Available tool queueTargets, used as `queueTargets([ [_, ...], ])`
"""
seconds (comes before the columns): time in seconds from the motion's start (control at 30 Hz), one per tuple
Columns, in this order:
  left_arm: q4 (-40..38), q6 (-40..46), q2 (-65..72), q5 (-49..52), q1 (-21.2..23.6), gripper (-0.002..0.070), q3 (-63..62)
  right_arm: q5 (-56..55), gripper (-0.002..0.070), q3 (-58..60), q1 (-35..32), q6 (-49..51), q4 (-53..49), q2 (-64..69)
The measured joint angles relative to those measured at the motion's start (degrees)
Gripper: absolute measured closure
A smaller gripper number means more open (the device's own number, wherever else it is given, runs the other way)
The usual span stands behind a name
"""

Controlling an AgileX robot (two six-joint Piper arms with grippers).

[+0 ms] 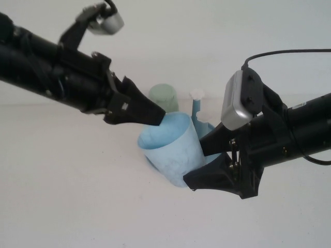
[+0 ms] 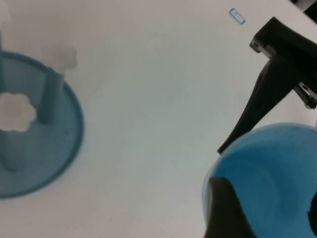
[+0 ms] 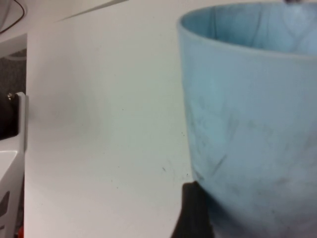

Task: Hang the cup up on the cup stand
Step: Adjust the cup with two arms

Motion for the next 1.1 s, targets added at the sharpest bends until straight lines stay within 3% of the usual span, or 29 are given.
queueTargets([
  [0.37,13.37,3.08,-8.65,0.52,-1.26,0.0316,-3.25,1.81,0.0162,0.00,0.00,4.86,-0.09,0.00],
  [0.6,13.95,6.09,-9.96,0.66,-10.49,0.0316,-1.48,5.22,0.0162,0.00,0.00,6.26,-0.38,0.00],
  [0.77,18.99,6.19,-9.47,0.66,-16.48,0.0316,-0.19,7.37,0.0162,0.00,0.00,6.44,-2.12,0.00],
  [1.1,21.02,4.09,-7.12,0.66,-17.14,0.0316,-0.19,9.51,0.0162,-0.10,0.13,5.32,-4.90,-0.12],
])
